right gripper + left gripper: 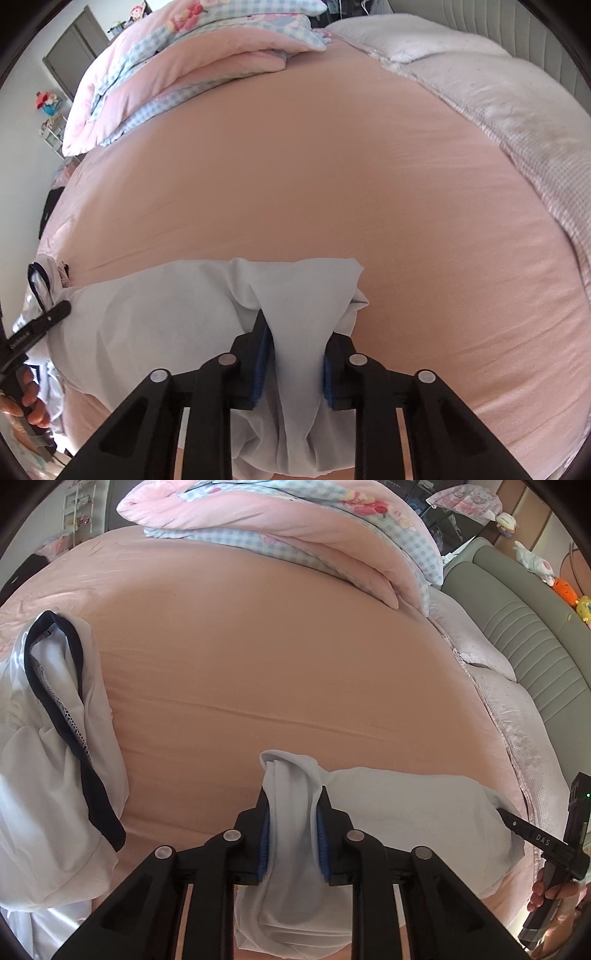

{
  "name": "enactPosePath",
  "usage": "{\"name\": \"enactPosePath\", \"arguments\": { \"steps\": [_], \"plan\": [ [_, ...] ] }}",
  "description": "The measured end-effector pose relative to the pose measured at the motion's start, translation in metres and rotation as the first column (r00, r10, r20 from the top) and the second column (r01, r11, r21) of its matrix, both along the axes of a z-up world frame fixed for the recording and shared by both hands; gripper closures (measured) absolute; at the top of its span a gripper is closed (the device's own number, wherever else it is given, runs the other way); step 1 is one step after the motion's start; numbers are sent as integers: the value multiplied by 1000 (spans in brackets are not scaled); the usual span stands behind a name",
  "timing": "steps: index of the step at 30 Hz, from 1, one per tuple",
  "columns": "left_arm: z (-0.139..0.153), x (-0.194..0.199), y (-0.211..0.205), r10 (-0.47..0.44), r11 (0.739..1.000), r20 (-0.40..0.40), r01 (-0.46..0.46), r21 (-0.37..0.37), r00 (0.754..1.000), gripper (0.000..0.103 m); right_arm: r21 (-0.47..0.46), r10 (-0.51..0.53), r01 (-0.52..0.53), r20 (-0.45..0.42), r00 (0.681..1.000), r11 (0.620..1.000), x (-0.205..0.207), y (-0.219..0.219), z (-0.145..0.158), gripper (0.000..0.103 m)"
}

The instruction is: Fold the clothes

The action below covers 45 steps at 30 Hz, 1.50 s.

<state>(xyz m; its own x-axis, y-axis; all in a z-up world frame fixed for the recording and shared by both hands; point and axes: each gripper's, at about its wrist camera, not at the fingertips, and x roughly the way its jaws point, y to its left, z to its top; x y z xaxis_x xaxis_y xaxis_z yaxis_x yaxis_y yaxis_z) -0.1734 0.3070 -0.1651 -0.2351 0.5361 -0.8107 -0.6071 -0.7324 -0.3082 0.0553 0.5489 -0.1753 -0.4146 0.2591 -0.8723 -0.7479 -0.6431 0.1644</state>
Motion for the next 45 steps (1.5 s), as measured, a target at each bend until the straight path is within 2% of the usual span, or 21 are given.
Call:
{"name": "enactPosePath", "arguments": {
  "steps": [4,7,9,13,18,19,20,21,22,23,24,25,28,30,36,45],
  "plan": [
    [-2,3,-9,25,1000,8,-25,7,1000,89,78,6,-9,40,999,997,-3,-7,2,91],
    [2,5,-19,56,998,6,-56,26,998,91,179,-34,19,80,996,984,-3,-7,7,92],
    [7,5,-26,72,996,6,-72,42,997,92,210,-53,32,92,994,977,1,-9,9,92],
    [12,3,-35,74,995,30,-76,70,997,92,179,-17,-2,100,995,984,-2,-9,7,92],
    [16,8,-28,22,1000,11,-22,18,1000,89,161,-4,-1,31,999,987,13,-14,13,89],
    [18,10,-27,16,1000,2,-16,-2,1000,86,164,-6,4,15,1000,986,18,-16,16,80],
    [20,13,-26,11,1000,-12,-11,-19,1000,78,168,-9,9,-1,1000,986,22,-17,19,62],
    [24,16,-28,8,1000,-32,-9,-17,999,65,179,-12,15,-18,1000,984,27,-23,22,52],
    [27,19,-31,9,1000,-51,-9,-1,999,57,186,-13,20,-41,999,982,33,-26,25,36],
    [31,22,-35,13,1000,-64,-12,19,998,40,193,-13,25,-64,998,981,40,-30,28,35],
    [34,24,-39,19,999,-69,-16,42,997,30,199,-12,30,-88,996,979,47,-33,31,35],
    [36,25,-43,25,998,-72,-21,64,997,28,191,-5,25,-104,995,981,52,-35,33,35],
    [41,27,-52,42,992,-66,-33,120,997,28,178,-6,28,-121,993,984,61,-40,34,35],
    [42,26,-55,47,990,-54,-40,132,997,28,175,5,17,-125,992,984,64,-42,33,35],
    [38,30,-53,54,995,-65,-48,90,996,28,174,49,-31,-97,994,984,63,-58,26,35],
    [18,52,-55,-5,1000,-79,6,20,997,28,201,73,-60,-57,996,978,74,-77,12,35]
  ]
}}
